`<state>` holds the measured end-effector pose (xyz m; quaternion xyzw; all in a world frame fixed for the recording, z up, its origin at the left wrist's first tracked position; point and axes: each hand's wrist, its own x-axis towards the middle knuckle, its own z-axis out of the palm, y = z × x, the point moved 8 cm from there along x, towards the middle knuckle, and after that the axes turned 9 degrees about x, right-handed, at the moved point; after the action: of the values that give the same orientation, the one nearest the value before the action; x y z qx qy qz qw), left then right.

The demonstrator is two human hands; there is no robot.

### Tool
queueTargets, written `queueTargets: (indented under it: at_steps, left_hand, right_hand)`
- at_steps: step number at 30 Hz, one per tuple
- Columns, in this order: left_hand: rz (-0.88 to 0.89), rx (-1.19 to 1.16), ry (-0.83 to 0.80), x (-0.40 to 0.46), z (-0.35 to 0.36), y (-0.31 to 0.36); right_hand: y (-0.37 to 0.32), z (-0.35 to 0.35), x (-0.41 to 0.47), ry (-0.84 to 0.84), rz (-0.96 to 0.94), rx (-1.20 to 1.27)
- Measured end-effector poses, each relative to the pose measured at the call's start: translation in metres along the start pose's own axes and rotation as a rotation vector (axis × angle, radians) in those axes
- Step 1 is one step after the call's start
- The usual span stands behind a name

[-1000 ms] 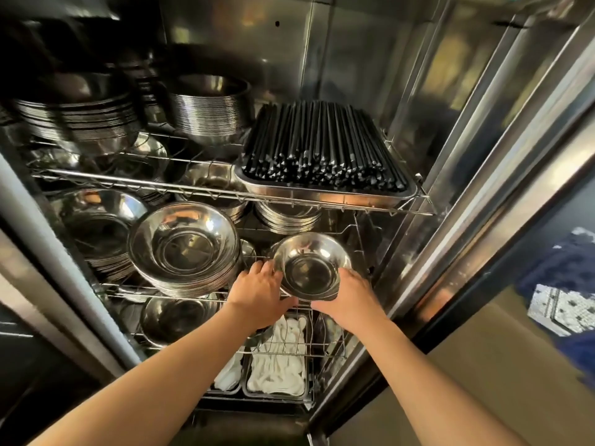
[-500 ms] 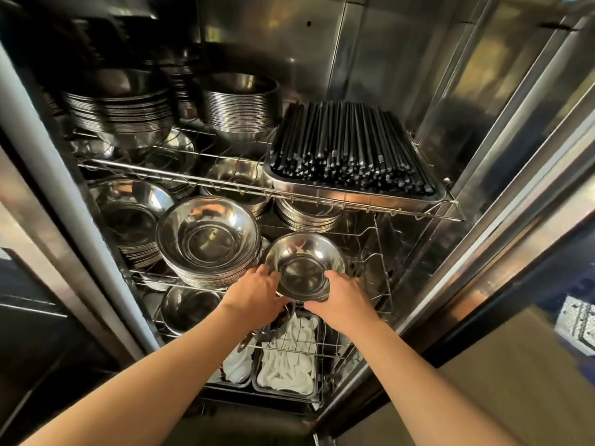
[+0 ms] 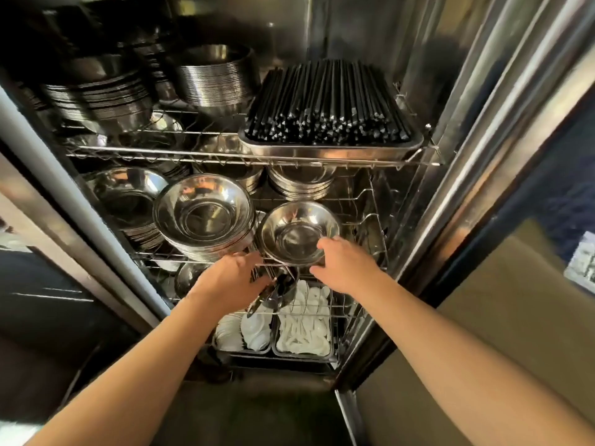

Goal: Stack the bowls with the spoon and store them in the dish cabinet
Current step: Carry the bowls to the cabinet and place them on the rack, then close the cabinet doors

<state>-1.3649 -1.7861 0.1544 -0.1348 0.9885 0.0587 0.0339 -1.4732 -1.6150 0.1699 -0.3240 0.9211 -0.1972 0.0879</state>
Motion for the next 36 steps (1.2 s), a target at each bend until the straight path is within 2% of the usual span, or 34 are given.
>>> queueTargets:
  at_steps: [7, 12, 17, 25, 30, 36]
  left_hand:
    - [0.132, 0.077, 0.078, -0.052, -0.049, 0.035]
    - [0.299, 0.166, 0.261, -0.106, -0.102, 0.081]
    - [0.439, 0.154, 0.383, -0.18, -0.129, 0.126]
    - [0.707, 0.028, 0.485, -0.3, -0.146, 0.233]
    - [0.841, 0.055, 0.557, -0.357, -0.156, 0.317]
    - [0.935, -0.027, 0.681, -0.418, -0.177, 0.41]
  right_hand:
    - [-0.034, -0.038, -0.073, -0.005, -0.074, -0.023]
    - [-0.056, -0.08, -0.163, 0.122, -0.043, -0.045]
    - [-0.07, -0.11, -0.274, 0.271, 0.053, -0.072]
    - [-0.068, -0.184, -0.479, 0.639, 0.234, -0.17]
    - [-0.07, -0.233, -0.597, 0.944, 0.226, -0.25]
    - [-0.045, -0.264, -0.691, 1.207, 0.258, -0.185]
